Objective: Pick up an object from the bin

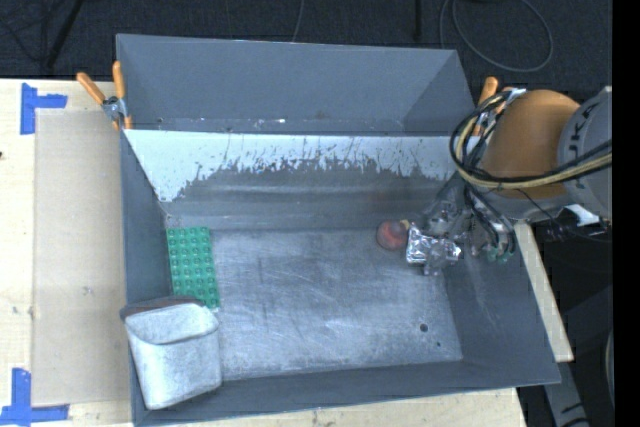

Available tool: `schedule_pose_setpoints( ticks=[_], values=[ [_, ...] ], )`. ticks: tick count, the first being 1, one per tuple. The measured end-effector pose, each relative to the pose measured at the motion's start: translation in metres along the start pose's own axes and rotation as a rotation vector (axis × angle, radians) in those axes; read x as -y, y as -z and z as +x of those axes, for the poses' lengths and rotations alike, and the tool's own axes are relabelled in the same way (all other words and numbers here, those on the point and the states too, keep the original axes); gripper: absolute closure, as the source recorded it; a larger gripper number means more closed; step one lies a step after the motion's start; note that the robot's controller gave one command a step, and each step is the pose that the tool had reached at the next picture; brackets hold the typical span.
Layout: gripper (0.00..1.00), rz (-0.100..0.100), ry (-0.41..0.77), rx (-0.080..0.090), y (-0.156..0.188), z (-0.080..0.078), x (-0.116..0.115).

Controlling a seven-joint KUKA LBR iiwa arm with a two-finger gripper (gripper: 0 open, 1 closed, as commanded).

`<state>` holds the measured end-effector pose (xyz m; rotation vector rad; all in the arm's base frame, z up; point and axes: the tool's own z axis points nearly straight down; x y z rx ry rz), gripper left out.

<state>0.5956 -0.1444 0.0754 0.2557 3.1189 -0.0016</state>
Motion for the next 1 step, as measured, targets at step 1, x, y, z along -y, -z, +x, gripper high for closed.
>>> schedule_pose_setpoints(
  ticks=[1],
  values=[
    [1.00,0.000,0.003,-0.002,0.1205,-0.0038,0.0001]
  ],
)
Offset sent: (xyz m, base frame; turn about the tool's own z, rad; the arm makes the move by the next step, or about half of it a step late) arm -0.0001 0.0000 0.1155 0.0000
